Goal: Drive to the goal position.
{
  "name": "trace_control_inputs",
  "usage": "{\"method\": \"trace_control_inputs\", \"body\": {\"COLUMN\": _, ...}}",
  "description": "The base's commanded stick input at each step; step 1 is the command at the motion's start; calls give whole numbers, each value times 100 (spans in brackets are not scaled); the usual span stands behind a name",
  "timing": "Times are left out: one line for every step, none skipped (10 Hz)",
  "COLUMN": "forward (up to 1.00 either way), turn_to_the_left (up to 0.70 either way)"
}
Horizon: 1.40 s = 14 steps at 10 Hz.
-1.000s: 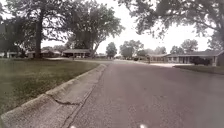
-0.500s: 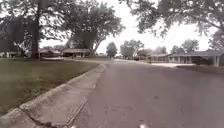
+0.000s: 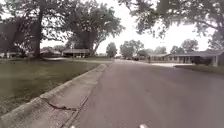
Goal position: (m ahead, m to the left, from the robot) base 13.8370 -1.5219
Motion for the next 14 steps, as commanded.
{"method": "trace_control_inputs", "body": {"forward": 50, "turn_to_the_left": 0}}
{"method": "trace_control_inputs", "body": {"forward": 50, "turn_to_the_left": 0}}
{"method": "trace_control_inputs", "body": {"forward": 50, "turn_to_the_left": 0}}
{"method": "trace_control_inputs", "body": {"forward": 50, "turn_to_the_left": 0}}
{"method": "trace_control_inputs", "body": {"forward": 50, "turn_to_the_left": 0}}
{"method": "trace_control_inputs", "body": {"forward": 50, "turn_to_the_left": 0}}
{"method": "trace_control_inputs", "body": {"forward": 50, "turn_to_the_left": 0}}
{"method": "trace_control_inputs", "body": {"forward": 50, "turn_to_the_left": 0}}
{"method": "trace_control_inputs", "body": {"forward": 50, "turn_to_the_left": 0}}
{"method": "trace_control_inputs", "body": {"forward": 50, "turn_to_the_left": 0}}
{"method": "trace_control_inputs", "body": {"forward": 50, "turn_to_the_left": 0}}
{"method": "trace_control_inputs", "body": {"forward": 50, "turn_to_the_left": 0}}
{"method": "trace_control_inputs", "body": {"forward": 50, "turn_to_the_left": 0}}
{"method": "trace_control_inputs", "body": {"forward": 50, "turn_to_the_left": 0}}
